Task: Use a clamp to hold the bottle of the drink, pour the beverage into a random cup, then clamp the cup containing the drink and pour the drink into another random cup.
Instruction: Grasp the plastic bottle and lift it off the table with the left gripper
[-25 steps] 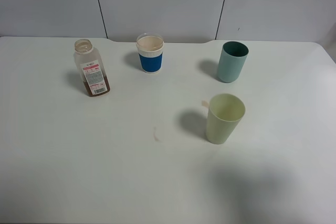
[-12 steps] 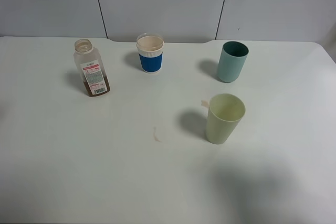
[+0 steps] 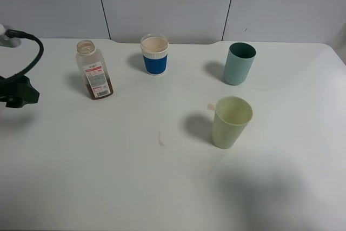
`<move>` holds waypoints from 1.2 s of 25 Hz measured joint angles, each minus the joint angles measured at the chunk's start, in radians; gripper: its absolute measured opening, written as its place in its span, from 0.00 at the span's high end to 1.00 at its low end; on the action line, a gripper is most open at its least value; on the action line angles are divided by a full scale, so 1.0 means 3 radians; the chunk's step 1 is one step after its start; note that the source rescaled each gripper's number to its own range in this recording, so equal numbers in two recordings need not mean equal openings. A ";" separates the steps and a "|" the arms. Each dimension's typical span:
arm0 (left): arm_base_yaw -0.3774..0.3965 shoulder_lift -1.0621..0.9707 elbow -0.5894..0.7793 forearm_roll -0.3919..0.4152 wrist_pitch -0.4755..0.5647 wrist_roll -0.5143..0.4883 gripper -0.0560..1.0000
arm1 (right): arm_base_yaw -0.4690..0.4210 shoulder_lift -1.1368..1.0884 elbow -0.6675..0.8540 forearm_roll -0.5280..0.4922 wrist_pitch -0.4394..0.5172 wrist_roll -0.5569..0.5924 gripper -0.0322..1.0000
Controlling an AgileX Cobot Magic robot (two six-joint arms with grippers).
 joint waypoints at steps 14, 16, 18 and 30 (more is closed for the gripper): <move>-0.0295 0.0706 0.0318 0.0615 -0.1559 0.0133 0.00 | 0.0000 0.0000 0.0000 0.0000 0.0000 0.0000 0.00; -0.0295 0.0783 0.0402 0.0786 -0.1873 0.0040 0.00 | 0.0000 0.0000 0.0000 0.0000 0.0000 0.0000 0.00; -0.0295 0.0866 0.0445 0.1007 -0.2157 -0.0117 0.00 | 0.0000 0.0000 0.0000 0.0000 0.0000 0.0000 0.00; 0.0494 0.1640 0.0444 0.2725 -0.3988 -0.1060 0.00 | 0.0000 0.0000 0.0000 0.0000 0.0000 0.0000 0.00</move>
